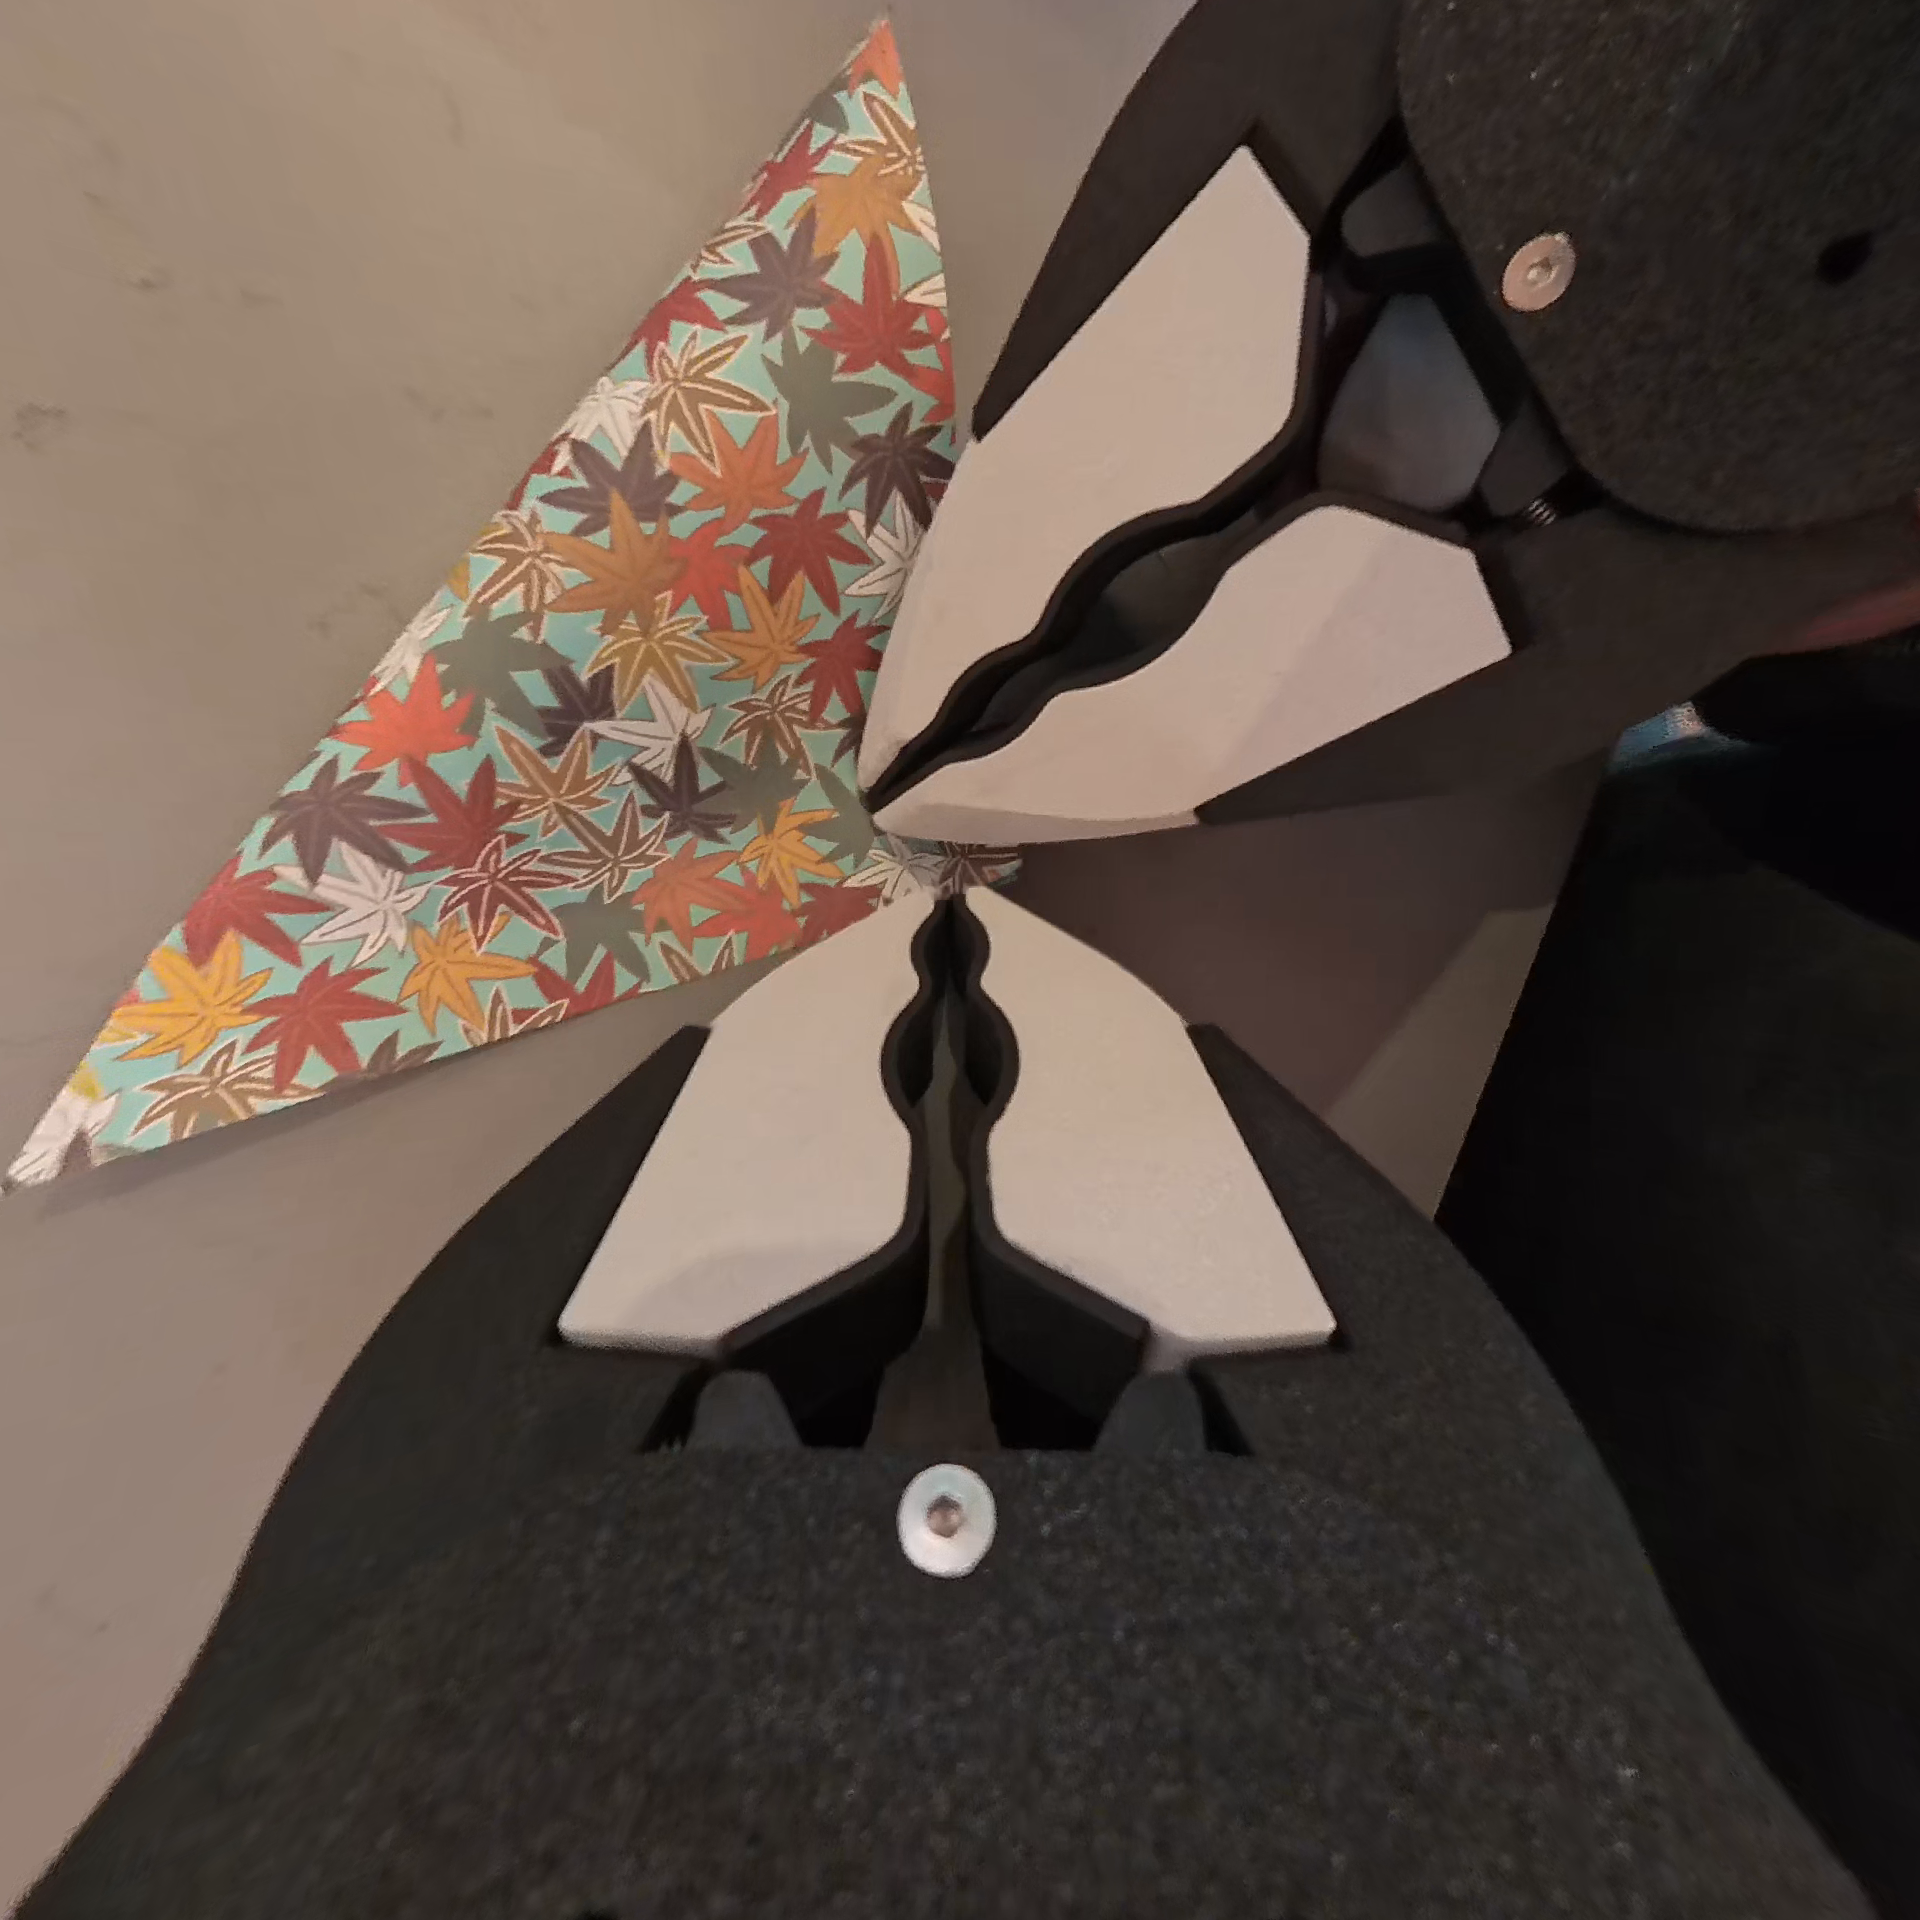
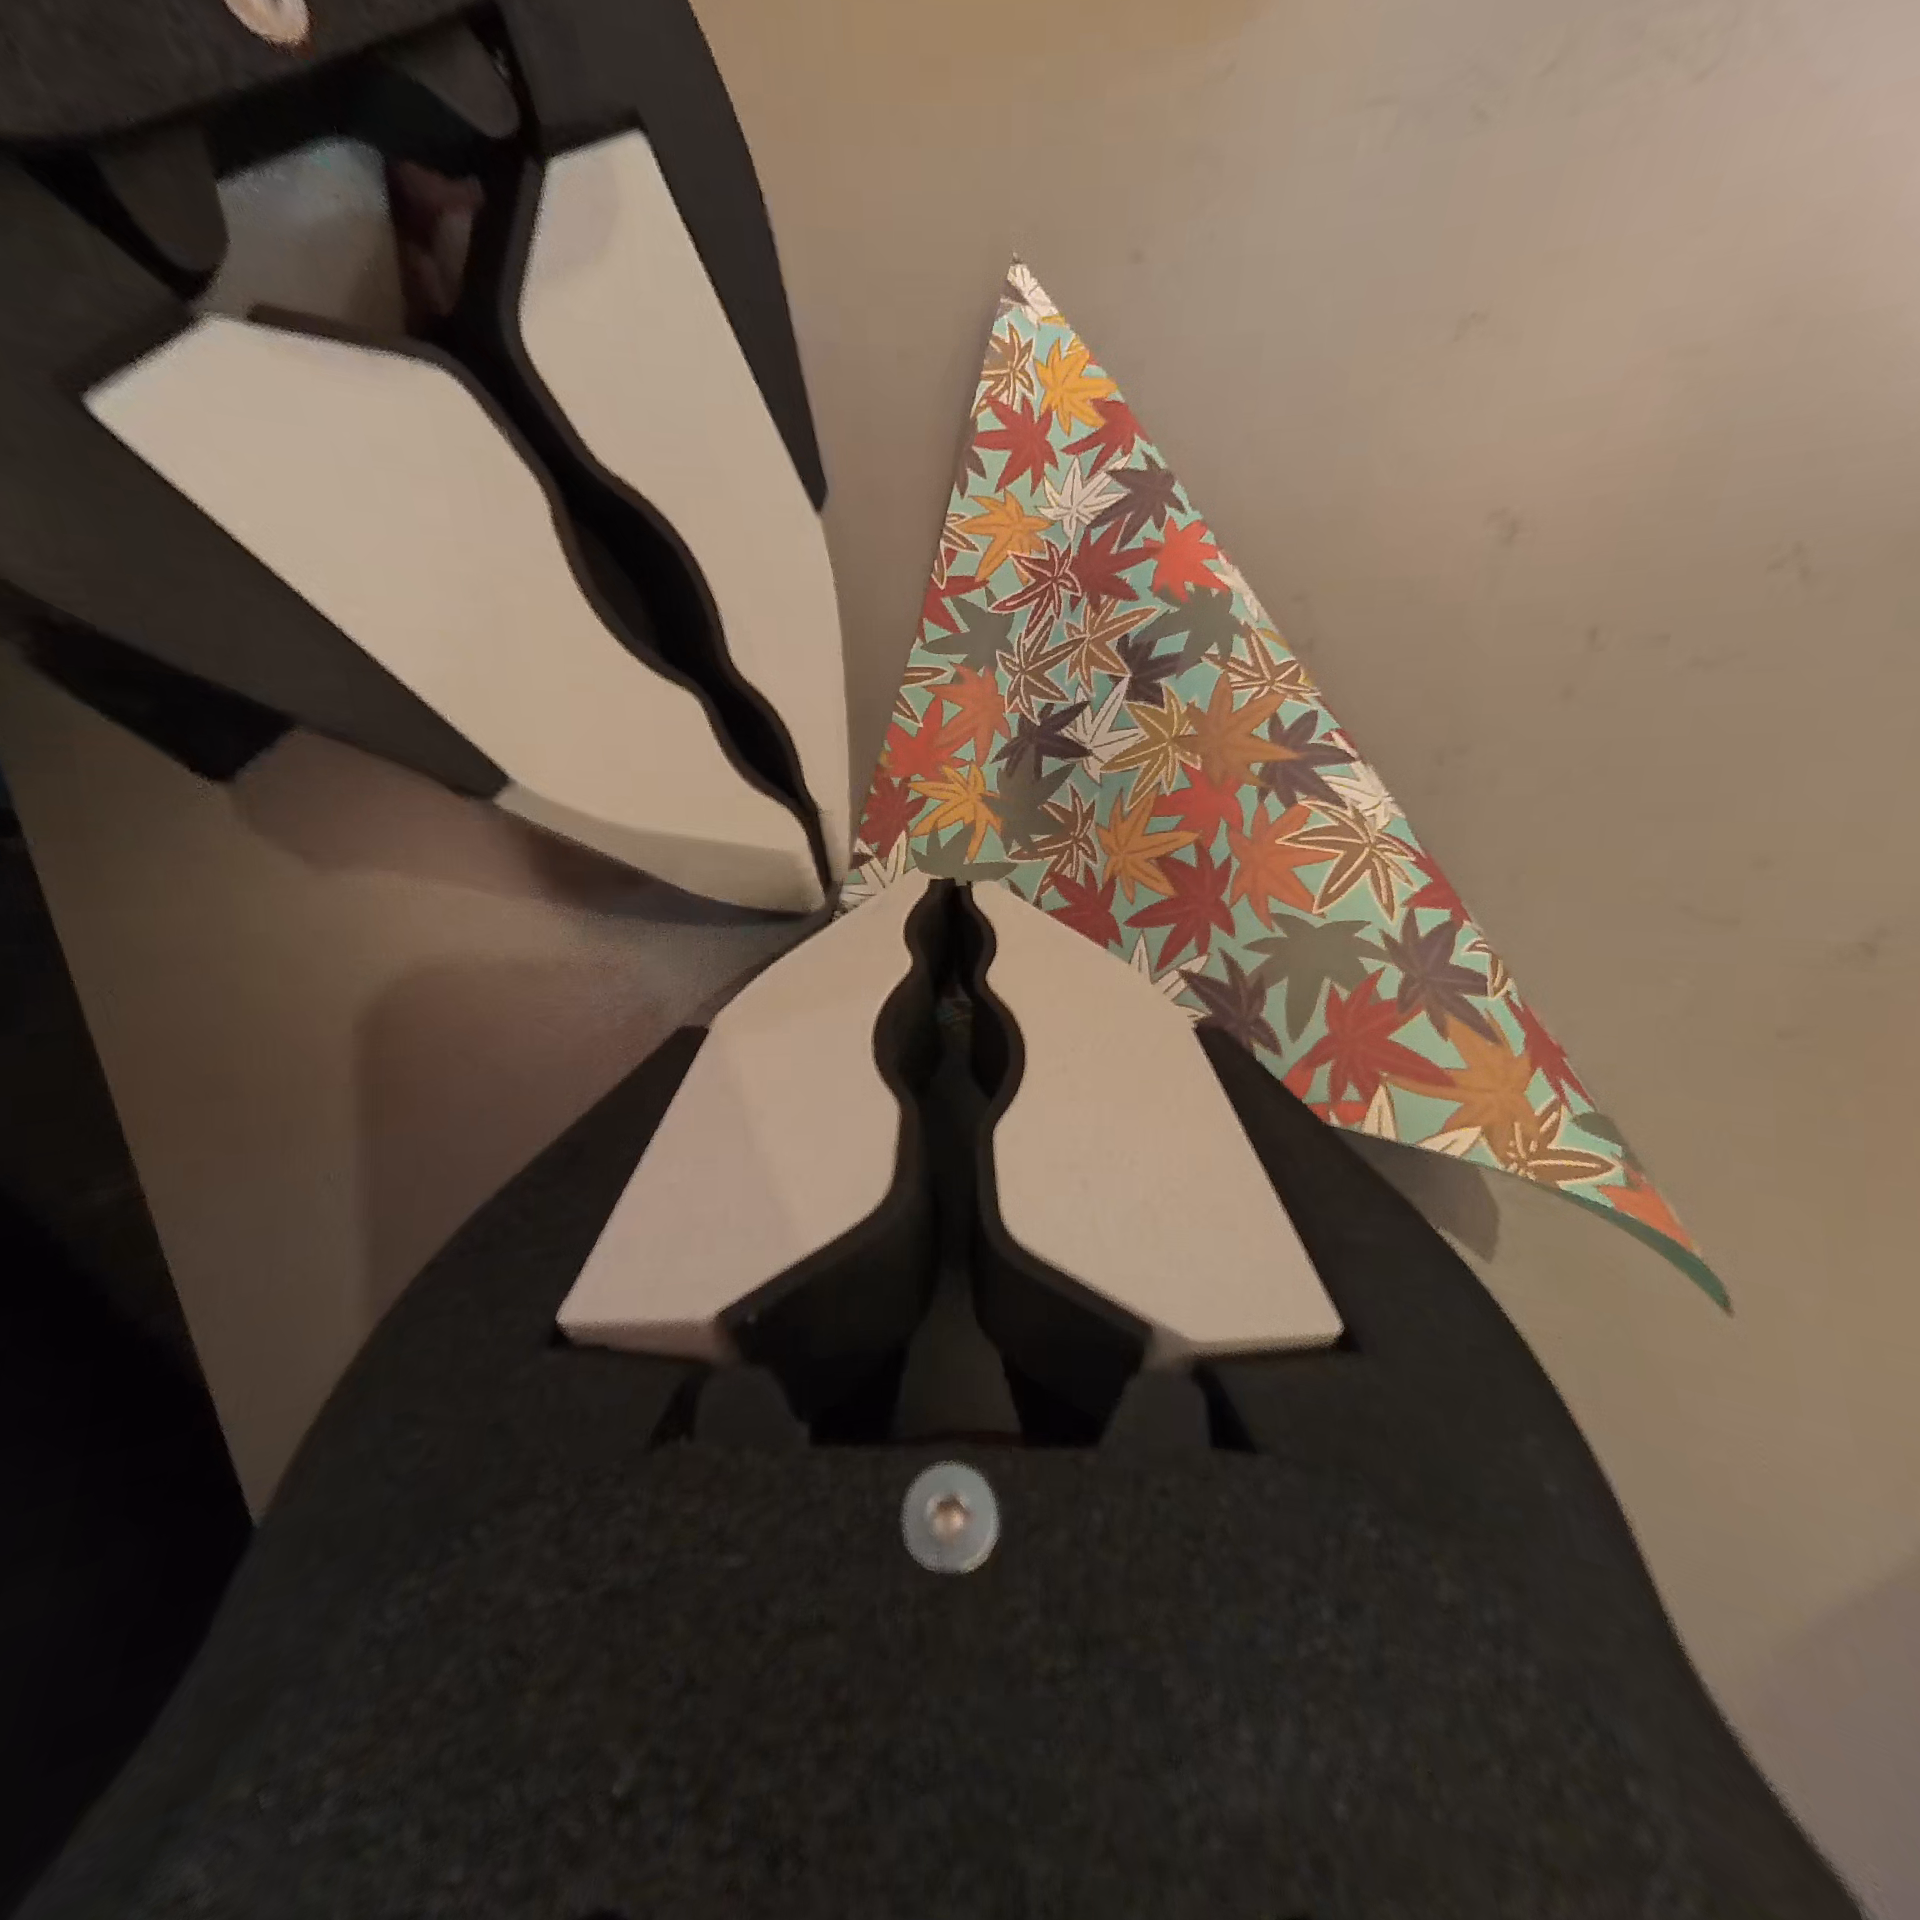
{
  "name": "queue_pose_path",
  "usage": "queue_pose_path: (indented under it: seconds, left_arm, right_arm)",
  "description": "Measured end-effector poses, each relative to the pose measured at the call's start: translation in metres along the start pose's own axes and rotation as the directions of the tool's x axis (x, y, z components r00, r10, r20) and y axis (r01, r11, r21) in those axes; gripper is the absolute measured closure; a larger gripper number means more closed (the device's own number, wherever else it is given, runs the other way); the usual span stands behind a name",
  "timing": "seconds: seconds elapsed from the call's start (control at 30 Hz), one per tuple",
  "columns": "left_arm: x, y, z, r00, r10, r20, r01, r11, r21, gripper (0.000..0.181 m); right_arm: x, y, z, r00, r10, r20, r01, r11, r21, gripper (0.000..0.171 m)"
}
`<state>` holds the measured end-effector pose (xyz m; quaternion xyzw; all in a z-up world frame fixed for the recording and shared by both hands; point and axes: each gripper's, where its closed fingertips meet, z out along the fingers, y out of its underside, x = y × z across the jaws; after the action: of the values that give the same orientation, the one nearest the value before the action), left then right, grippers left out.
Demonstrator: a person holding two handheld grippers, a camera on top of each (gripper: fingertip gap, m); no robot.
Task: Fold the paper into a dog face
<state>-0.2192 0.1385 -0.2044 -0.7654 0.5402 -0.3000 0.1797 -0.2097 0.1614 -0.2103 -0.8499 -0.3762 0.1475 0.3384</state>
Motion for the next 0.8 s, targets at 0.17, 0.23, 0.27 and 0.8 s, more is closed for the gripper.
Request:
queue_pose_path:
  seconds: [0.17, 0.23, 0.27, 0.8]
  left_arm:
    - [-0.012, -0.008, -0.013, 0.998, -0.039, 0.054, 0.036, 0.998, 0.057, 0.181]
    - [-0.015, -0.010, -0.011, 0.996, -0.039, 0.075, 0.035, 0.998, 0.053, 0.181]
    - [-0.017, -0.008, -0.008, 0.996, -0.032, 0.088, 0.028, 0.999, 0.037, 0.181]
    - [-0.015, -0.005, 0.004, 0.997, -0.042, 0.059, 0.041, 0.999, 0.025, 0.181]
  right_arm:
    - [0.000, 0.000, 0.000, 1.000, 0.012, -0.003, -0.012, 1.000, -0.001, 0.171]
    - [0.000, 0.000, 0.000, 1.000, 0.009, -0.008, -0.009, 1.000, 0.000, 0.171]
    - [0.000, 0.000, 0.000, 1.000, 0.009, -0.008, -0.009, 1.000, 0.001, 0.171]
    - [0.000, -0.035, -0.032, 0.982, 0.141, 0.128, -0.154, 0.983, 0.099, 0.163]
